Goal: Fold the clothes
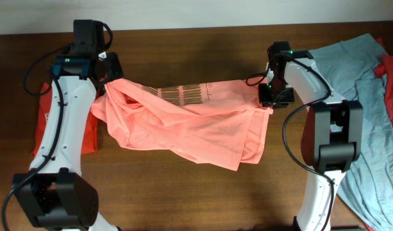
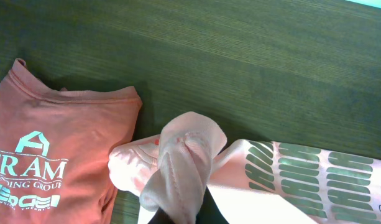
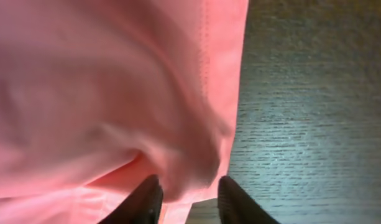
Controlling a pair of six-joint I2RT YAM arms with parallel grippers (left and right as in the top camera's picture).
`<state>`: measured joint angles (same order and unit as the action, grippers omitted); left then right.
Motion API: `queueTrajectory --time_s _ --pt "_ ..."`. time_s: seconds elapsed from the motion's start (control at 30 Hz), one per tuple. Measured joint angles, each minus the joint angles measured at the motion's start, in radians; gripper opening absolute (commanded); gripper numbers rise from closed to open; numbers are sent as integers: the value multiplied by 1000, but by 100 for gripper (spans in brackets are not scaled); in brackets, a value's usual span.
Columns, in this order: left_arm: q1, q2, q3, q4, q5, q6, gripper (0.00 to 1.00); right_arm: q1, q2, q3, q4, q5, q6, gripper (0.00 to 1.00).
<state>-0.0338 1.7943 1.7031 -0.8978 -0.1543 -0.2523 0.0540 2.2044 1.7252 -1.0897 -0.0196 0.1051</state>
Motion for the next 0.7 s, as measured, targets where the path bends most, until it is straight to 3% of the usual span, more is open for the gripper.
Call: queueTrajectory --time_s 0.07,0.17,0.47,0.53,0.57,0.7 --pt "0 0 0 0 0 0 0 0 0 -2 20 0 1 36" --pt "0 0 0 0 0 0 0 0 0 -24 43 0 0 26" --pt "0 0 0 -2 0 0 1 0 5 -37 55 0 1 27" --pt "0 0 0 -2 0 0 1 0 5 -45 64 0 0 19" --pt "0 0 0 -2 0 0 1 0 5 -54 70 0 -2 4" --pt "0 0 0 -2 0 0 1 0 5 -71 74 -3 1 4"
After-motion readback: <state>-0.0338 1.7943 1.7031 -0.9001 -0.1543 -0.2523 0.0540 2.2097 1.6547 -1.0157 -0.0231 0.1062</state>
